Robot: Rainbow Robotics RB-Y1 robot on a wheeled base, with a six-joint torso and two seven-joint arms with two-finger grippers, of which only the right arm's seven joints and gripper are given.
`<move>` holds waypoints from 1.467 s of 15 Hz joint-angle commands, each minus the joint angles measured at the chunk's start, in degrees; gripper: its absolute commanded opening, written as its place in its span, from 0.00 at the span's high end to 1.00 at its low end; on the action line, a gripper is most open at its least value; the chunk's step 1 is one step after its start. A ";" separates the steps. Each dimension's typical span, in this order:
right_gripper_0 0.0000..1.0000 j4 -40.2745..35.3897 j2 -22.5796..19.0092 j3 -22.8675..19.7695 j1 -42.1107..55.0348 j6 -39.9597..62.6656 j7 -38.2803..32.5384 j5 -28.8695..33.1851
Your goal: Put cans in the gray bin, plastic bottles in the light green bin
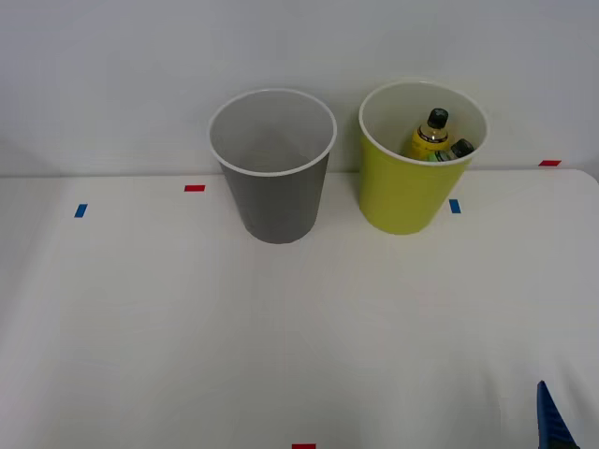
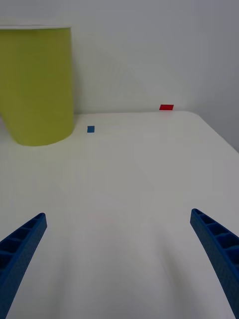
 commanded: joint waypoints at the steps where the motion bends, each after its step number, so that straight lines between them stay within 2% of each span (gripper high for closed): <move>1: 0.00 2.79 -1.65 0.30 0.18 -4.17 -5.81 0.15; 5: 0.00 8.33 -1.12 0.38 0.27 -10.32 -19.87 4.72; 7: 0.00 13.43 -0.68 0.47 -0.96 -15.51 -27.78 9.38; 8: 0.00 16.15 0.02 0.30 -2.02 -18.05 -29.36 11.93; 12: 0.00 26.26 5.38 -5.86 -7.12 -27.46 -34.72 28.19; 14: 0.00 26.26 4.24 -9.46 -7.38 -27.99 -35.95 34.25; 17: 0.00 26.26 -0.68 -9.46 -7.47 -27.99 -35.34 33.81; 18: 0.00 26.35 -1.38 -7.97 -7.56 -27.99 -34.81 32.23; 21: 0.00 26.26 -3.84 -0.58 -8.70 -28.60 -21.98 20.54; 22: 0.00 26.26 -4.46 0.21 -9.05 -28.60 -18.99 18.69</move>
